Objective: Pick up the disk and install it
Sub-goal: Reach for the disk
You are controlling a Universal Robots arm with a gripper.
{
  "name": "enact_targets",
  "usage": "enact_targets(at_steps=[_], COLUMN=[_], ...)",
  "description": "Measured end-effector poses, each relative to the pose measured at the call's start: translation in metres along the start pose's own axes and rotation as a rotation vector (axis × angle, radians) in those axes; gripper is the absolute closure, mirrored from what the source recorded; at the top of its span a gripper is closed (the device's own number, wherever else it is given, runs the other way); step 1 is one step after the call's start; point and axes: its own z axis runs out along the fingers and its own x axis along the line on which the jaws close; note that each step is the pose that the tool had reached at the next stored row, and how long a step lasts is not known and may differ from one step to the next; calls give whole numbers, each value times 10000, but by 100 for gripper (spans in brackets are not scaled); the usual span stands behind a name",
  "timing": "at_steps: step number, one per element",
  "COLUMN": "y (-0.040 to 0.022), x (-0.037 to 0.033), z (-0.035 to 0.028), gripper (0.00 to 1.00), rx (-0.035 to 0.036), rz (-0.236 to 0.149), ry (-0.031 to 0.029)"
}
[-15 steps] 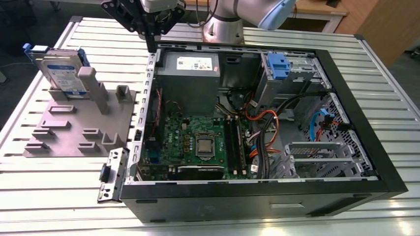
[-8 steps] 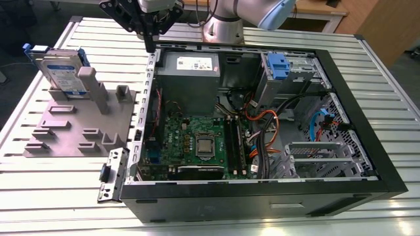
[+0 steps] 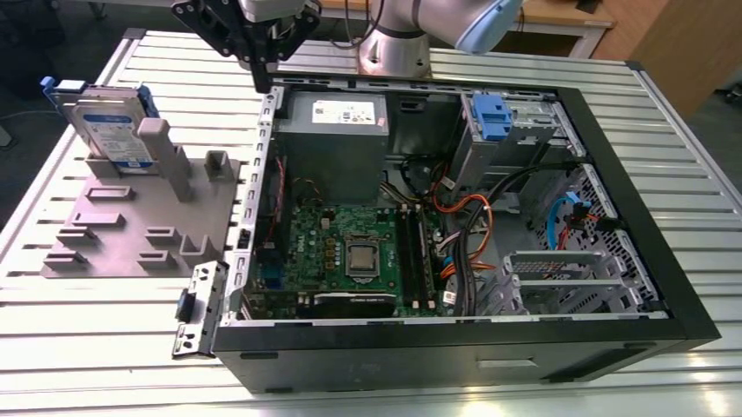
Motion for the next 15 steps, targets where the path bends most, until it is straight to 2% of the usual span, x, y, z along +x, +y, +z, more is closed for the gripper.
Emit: enact_targets(at_steps=[15], y=[-3], x=[43], z=[-1], gripper=[89], rx=[0], rz=[0], ry=[0])
